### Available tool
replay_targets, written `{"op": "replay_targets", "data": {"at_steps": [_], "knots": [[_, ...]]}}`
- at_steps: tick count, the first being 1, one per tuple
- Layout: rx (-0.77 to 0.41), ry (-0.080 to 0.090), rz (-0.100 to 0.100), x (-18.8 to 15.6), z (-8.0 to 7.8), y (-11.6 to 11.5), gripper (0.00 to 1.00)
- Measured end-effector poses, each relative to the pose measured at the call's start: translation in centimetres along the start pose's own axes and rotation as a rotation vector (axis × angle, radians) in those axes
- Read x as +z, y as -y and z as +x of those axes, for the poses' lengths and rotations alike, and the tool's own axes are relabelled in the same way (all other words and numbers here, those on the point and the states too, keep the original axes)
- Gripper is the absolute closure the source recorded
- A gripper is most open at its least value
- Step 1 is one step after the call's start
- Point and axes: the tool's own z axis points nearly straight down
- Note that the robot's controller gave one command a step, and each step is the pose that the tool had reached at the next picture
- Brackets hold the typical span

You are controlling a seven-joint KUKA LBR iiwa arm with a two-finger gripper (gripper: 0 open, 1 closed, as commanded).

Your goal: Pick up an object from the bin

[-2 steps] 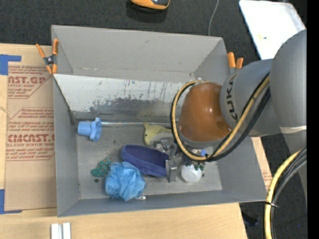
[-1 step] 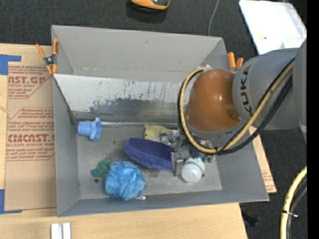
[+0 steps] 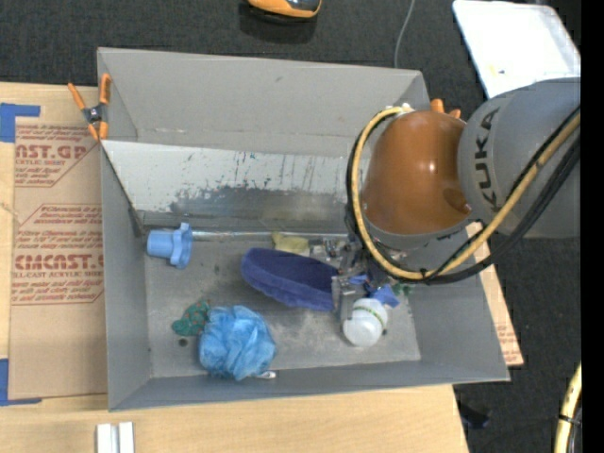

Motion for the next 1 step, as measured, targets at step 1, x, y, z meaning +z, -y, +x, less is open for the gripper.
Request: {"op": "replay_targets", "data": {"at_steps": [1], "knots": [[-0.001,-0.001,0.0,-1.79,-0.02,-0.03,1.0]]}}
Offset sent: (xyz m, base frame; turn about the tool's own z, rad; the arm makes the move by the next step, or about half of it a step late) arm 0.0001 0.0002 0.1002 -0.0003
